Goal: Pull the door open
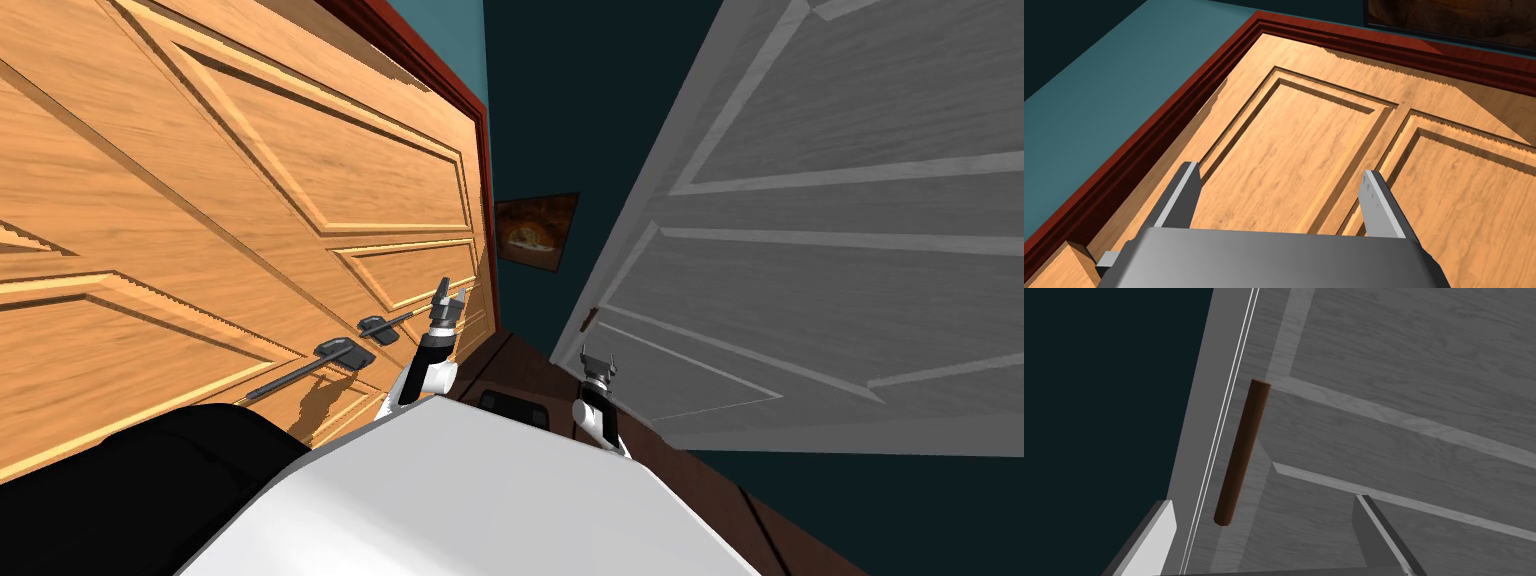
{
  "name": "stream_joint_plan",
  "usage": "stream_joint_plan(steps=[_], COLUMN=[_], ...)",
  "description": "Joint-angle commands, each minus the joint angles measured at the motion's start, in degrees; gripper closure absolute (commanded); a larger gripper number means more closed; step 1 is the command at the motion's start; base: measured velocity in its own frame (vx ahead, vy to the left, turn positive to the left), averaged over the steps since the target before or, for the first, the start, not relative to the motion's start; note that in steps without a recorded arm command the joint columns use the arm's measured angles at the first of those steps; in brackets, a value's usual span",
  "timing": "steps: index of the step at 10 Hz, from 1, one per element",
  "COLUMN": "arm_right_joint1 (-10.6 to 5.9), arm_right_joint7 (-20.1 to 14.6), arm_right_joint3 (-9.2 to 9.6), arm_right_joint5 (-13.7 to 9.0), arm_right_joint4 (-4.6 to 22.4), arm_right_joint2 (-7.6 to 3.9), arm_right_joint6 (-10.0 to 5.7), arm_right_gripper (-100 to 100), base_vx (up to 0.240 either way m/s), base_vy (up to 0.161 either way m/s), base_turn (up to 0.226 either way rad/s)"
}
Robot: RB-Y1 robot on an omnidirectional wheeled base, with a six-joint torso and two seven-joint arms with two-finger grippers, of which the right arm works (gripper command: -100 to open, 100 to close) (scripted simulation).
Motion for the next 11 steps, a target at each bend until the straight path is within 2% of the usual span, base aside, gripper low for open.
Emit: stream_joint_plan(steps=[1, 3, 11], arm_right_joint1=[-0.38, -1.33, -4.22], arm_right_joint7=[-1.7, -4.4, -12.5], arm_right_joint3=[0.00, -0.05, -0.18], arm_right_joint5=[-1.0, -2.6, -7.4], arm_right_joint4=[1.6, 4.5, 13.5], arm_right_joint2=[0.02, 0.04, 0.18], arm_right_joint6=[-0.44, -1.23, -3.63], arm_right_gripper=[-100, -100, -100], base_vx=[0.090, 0.097, 0.097], base_vy=[-0.027, -0.037, -0.039], base_turn=[0.056, 0.064, 0.060])
